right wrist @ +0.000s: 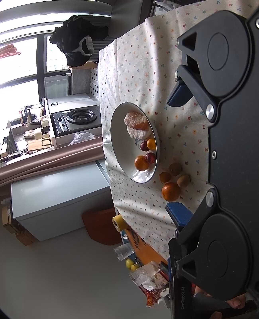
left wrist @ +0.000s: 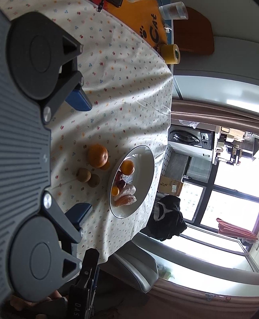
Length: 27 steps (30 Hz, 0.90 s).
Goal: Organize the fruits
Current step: 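Move both open tools toward the brown kiwis on the tablecloth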
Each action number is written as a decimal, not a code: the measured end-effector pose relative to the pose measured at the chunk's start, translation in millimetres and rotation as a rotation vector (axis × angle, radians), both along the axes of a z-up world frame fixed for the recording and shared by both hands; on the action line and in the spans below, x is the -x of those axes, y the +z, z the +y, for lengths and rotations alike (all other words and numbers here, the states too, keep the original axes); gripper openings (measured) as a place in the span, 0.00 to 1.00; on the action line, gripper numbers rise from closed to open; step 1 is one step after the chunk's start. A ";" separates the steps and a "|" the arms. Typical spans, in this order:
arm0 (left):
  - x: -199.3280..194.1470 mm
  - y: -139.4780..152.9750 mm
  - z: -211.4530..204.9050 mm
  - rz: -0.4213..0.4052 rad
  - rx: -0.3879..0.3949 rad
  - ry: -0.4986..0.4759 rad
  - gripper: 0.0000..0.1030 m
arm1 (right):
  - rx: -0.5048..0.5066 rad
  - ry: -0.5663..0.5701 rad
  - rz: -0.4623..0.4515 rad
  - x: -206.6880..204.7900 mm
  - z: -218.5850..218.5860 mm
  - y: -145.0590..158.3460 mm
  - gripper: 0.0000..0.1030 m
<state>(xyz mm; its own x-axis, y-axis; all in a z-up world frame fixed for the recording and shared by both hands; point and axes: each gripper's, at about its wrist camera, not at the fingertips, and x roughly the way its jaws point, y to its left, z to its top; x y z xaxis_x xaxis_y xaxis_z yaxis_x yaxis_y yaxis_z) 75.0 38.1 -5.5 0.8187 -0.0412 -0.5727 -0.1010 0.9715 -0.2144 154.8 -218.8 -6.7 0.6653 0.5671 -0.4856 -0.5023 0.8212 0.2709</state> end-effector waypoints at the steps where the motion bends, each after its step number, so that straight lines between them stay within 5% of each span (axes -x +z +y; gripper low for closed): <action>1: 0.1 -0.4 -0.3 -0.001 0.003 0.002 0.94 | 0.002 -0.001 0.001 0.1 -0.5 -0.5 1.00; 27: -20.7 -24.7 -7.5 0.016 0.016 -0.015 0.91 | 0.000 0.004 0.043 -11.2 -5.2 -22.2 1.00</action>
